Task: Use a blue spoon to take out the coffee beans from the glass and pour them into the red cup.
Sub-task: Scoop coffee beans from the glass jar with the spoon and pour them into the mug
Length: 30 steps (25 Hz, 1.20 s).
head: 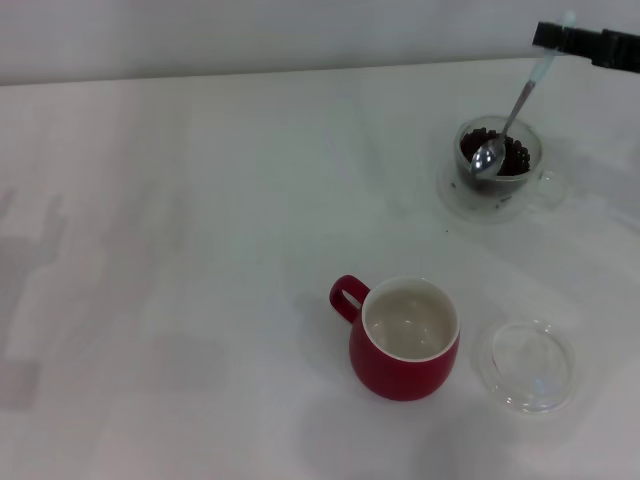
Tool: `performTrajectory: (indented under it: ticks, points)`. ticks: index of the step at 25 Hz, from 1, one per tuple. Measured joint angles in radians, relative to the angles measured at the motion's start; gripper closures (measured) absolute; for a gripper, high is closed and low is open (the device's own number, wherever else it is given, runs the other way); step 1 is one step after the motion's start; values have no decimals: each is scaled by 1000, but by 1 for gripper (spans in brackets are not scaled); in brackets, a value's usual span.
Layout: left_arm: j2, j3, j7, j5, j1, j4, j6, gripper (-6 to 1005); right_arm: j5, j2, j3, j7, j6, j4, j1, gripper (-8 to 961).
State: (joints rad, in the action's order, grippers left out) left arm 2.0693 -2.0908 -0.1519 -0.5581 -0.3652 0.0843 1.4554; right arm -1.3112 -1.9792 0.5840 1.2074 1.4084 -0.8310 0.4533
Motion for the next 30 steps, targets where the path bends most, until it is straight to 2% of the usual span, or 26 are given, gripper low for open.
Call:
performTrajectory:
  ticks: [7,16,30]
  points:
    - [-1,0,0,1,-1,-9,-6,348,1,-8,28,62,-137,3,17,794]
    - [-3,0,0,1,-3,-9,-8,347,9,-11,135,89,-320,3,17,792]
    - [-3,0,0,-3,-7,-10,-9,347,34,-21,134,54,-376,16,13,789]
